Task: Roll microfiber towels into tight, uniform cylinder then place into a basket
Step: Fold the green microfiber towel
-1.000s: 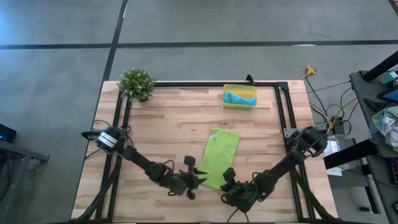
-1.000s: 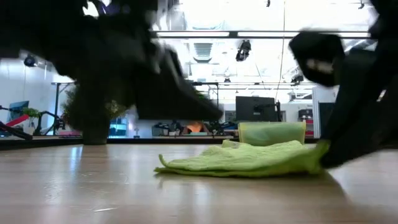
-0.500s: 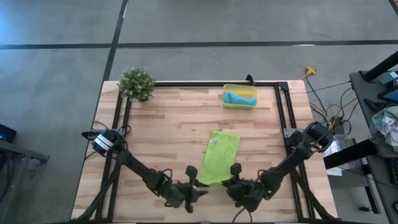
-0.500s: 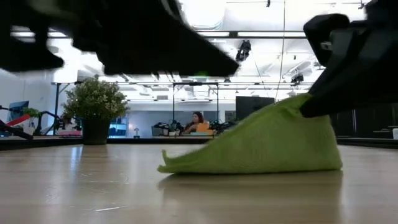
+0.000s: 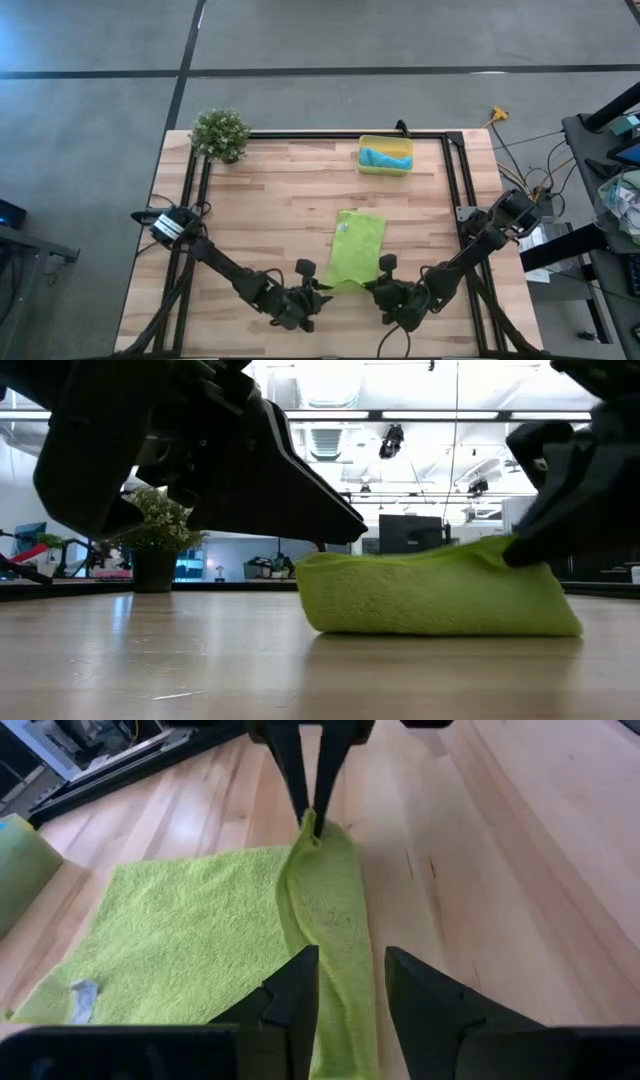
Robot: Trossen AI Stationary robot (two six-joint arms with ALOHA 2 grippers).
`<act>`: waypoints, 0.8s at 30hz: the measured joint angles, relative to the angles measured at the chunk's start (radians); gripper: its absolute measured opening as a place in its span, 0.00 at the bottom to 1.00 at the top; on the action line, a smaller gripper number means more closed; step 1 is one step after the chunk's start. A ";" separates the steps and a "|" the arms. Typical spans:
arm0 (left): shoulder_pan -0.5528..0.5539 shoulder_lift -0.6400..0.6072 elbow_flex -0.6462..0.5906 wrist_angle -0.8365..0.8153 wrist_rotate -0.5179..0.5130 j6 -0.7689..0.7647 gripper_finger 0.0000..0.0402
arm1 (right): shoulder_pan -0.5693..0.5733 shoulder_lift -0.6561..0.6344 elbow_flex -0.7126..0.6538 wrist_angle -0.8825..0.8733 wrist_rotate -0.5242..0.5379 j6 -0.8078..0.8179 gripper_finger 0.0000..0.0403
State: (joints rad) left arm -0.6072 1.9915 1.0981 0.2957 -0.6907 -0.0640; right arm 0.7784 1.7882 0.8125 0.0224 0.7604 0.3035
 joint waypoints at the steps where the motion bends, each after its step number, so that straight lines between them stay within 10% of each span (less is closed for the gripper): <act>1: 0.001 0.000 0.000 0.001 0.001 0.000 0.26 | -0.001 0.000 -0.006 0.000 -0.007 0.008 0.02; 15: 0.011 -0.001 -0.003 0.001 0.000 0.000 0.26 | -0.007 -0.029 -0.016 -0.044 0.011 0.037 0.02; 24: 0.010 -0.002 -0.003 0.002 0.000 0.000 0.26 | 0.026 -0.069 -0.033 -0.072 0.250 0.025 0.02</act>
State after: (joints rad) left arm -0.5968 1.9896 1.0950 0.2974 -0.6903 -0.0635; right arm 0.8042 1.7191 0.7800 -0.0500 1.0101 0.3286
